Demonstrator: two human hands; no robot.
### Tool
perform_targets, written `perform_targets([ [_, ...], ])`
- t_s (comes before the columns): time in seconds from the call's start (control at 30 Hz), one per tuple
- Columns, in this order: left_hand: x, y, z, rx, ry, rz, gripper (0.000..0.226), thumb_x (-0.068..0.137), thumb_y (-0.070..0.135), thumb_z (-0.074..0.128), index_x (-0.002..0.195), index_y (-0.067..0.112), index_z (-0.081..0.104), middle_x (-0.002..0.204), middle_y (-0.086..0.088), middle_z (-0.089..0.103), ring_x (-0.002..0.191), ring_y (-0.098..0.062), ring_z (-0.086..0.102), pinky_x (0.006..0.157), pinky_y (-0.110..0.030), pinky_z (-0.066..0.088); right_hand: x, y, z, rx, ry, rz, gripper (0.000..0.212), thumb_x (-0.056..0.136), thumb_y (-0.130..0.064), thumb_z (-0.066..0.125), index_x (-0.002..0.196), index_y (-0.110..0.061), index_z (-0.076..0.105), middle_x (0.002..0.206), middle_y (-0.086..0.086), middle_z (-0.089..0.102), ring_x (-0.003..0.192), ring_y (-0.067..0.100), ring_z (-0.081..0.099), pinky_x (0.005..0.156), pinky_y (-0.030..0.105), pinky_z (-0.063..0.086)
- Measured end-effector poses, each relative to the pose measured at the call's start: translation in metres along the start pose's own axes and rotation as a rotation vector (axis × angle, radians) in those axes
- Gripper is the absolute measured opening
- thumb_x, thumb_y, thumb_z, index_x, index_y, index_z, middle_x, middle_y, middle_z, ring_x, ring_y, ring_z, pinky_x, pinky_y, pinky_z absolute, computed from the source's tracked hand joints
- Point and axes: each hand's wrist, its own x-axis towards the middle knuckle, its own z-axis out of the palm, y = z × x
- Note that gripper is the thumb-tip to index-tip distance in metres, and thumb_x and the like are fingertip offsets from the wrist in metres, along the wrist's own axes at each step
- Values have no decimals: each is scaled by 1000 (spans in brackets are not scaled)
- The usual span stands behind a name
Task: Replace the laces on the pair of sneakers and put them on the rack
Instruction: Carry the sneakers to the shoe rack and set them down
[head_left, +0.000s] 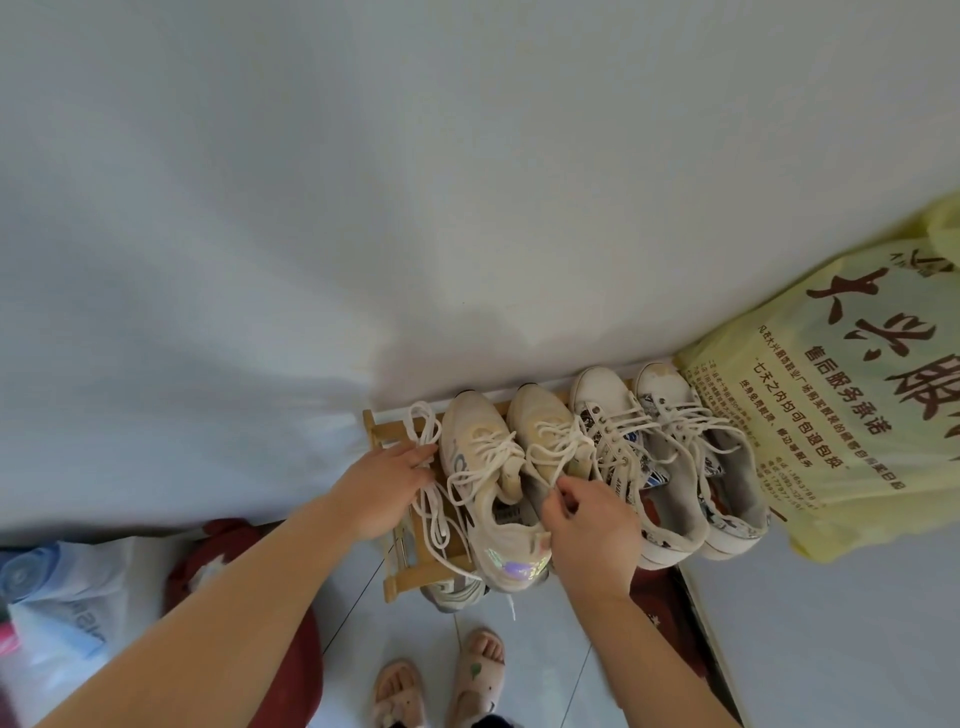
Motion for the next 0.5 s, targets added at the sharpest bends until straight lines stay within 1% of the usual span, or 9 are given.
perform_targets([
  [0.07,1,2,-1,-1,1,-10,43,95,14,42,136,24,40,154,0,17,141,-21,16,112,-38,23,1,1,2,3,8,8,53,80,-10,59,51,-33,22,51,-9,26,51,12,26,62,30,23],
  [0.1,1,3,-2,-4,4,-12,43,95,15,42,136,24,41,154,0,18,141,-21,16,112,-38,23,1,2,2,1,5,12,50,80,-10,59,50,-31,24,51,-9,27,51,12,27,62,30,24],
  [0.2,-1,7,-5,-15,25,-25,43,95,17,42,137,22,40,153,-1,22,140,-21,20,111,-38,25,6,7,0,-42,-35,-2,34,80,-16,58,54,-22,38,52,-6,34,51,15,33,60,29,26],
  [0.27,-3,11,-7,-45,59,-43,43,95,20,42,137,21,39,150,-1,28,138,-20,24,109,-36,28,10,8,-3,-81,-112,12,27,81,-24,56,58,-22,42,55,-5,41,52,14,37,62,28,29],
  [0.4,-11,22,-13,-154,154,-103,42,94,21,42,135,18,42,138,0,44,127,-18,39,102,-30,35,15,7,-10,-174,-197,-3,26,85,-32,52,63,-26,39,61,-7,45,54,12,40,65,28,30],
  [0.47,-16,27,-12,-206,190,-123,41,94,22,42,135,17,43,134,0,47,123,-19,43,99,-30,38,14,7,-14,-207,-207,-19,27,87,-36,50,64,-25,40,62,-7,46,56,12,42,66,29,33],
  [0.5,-19,30,-15,-213,178,-131,41,94,22,42,135,17,43,133,0,48,122,-19,44,98,-30,39,14,7,-15,-216,-196,-21,26,88,-37,49,66,-25,42,64,-7,48,58,13,44,66,29,35],
])
